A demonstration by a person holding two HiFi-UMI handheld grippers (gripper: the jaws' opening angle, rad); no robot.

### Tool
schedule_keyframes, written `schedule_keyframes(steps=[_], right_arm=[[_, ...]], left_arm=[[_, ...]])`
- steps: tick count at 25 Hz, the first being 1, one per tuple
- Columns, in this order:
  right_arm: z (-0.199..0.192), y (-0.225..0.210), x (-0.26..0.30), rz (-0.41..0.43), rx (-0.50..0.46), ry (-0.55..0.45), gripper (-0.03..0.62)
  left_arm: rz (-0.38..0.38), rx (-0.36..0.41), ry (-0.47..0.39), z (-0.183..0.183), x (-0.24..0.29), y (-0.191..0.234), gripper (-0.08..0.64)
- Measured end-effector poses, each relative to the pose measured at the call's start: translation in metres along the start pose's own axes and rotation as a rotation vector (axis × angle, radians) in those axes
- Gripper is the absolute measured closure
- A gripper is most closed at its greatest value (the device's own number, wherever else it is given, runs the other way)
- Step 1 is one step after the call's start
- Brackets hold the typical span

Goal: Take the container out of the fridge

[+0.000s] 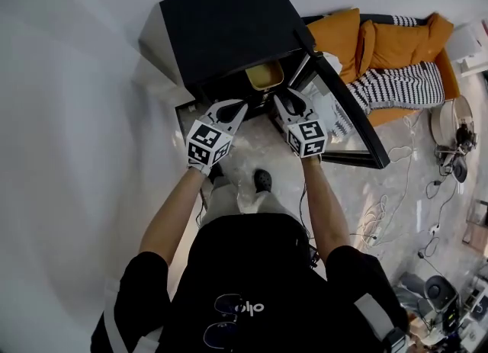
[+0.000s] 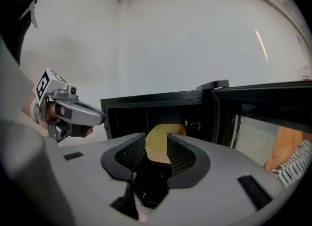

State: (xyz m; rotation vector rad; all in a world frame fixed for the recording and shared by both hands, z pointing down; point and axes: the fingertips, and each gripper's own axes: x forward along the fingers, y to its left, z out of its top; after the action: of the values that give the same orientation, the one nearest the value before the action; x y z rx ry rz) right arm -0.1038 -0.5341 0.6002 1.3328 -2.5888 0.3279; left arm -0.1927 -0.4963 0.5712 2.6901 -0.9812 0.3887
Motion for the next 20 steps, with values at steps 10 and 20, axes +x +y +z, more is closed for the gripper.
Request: schedule_keyframes(steps=[10, 20], right_arm=[[-0.028, -0.011, 0.015, -0.002, -0.006, 0.036, 0.377], [-0.054, -0.024, 0.062, -0.057, -0.015, 0.029, 0.11]], left_arm=[[-0.003, -0.014, 0.024, -0.023, 0.007, -0.005, 0.555], [0.008, -0.031, 0.02, -0.033, 0.004, 0.006, 0.555]])
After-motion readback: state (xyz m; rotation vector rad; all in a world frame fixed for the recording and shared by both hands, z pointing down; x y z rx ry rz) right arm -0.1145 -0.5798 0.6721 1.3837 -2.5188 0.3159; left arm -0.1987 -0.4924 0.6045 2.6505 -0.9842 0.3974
